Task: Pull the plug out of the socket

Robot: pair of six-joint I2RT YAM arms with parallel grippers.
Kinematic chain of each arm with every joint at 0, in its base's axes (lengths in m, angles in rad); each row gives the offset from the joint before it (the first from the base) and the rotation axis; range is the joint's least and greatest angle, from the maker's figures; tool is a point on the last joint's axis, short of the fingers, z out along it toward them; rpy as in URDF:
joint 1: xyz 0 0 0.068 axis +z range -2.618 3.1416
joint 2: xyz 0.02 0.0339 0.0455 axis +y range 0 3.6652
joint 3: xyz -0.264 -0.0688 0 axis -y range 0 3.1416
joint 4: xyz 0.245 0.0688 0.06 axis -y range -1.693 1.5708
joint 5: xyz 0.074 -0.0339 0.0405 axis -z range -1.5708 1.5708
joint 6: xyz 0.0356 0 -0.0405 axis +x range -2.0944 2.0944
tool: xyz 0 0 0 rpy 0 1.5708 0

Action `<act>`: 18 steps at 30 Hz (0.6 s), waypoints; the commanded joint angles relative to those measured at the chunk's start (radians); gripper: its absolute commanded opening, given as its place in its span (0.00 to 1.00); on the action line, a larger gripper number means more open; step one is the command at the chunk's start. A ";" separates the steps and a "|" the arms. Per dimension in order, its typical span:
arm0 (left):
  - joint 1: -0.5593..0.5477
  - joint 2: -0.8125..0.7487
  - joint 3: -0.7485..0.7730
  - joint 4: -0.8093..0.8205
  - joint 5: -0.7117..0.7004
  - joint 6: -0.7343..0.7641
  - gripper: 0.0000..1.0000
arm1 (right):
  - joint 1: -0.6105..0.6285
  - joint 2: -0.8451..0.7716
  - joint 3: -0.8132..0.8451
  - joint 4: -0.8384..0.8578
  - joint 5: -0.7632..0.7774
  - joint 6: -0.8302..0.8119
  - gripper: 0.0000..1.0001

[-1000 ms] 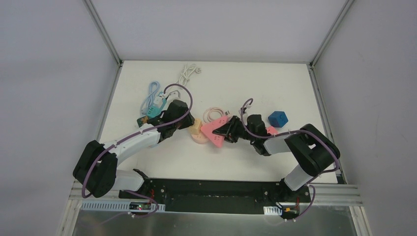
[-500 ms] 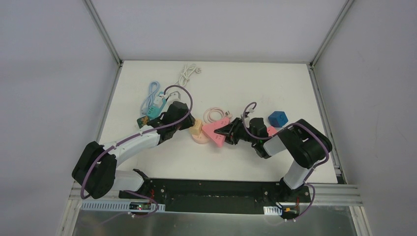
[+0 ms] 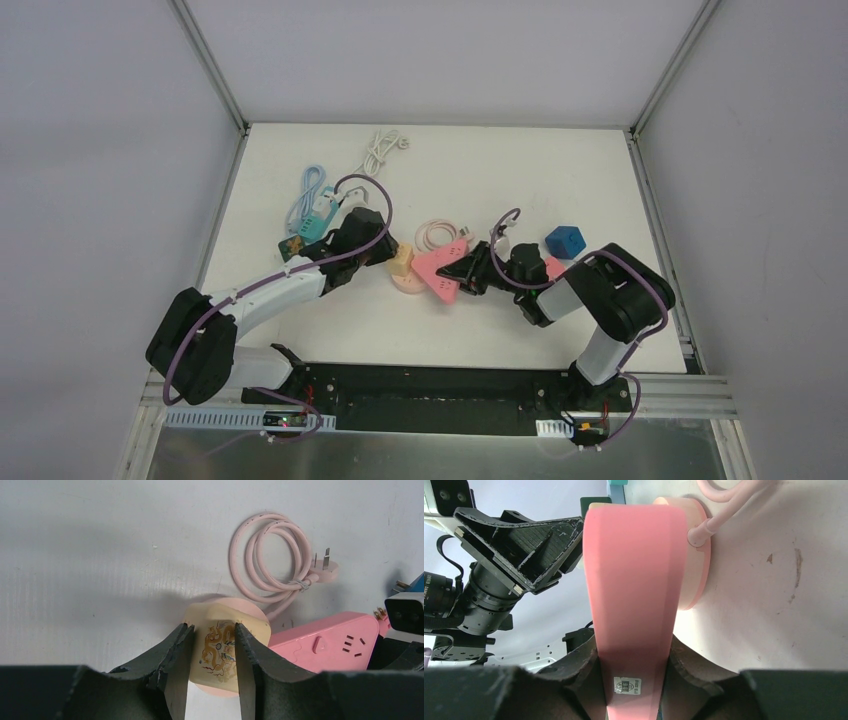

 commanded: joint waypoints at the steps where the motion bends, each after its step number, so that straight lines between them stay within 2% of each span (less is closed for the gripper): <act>1: -0.054 0.117 -0.132 -0.427 0.133 0.039 0.34 | 0.023 -0.025 0.039 0.359 -0.064 0.041 0.00; 10: -0.054 0.108 -0.137 -0.430 0.123 0.031 0.34 | -0.050 0.024 0.052 0.369 -0.013 0.300 0.00; 13: -0.054 0.108 -0.136 -0.431 0.120 0.031 0.34 | -0.050 0.035 0.059 0.389 -0.035 0.277 0.00; 18: -0.054 0.093 -0.118 -0.457 0.111 0.035 0.34 | -0.083 -0.041 0.021 0.318 -0.030 0.192 0.00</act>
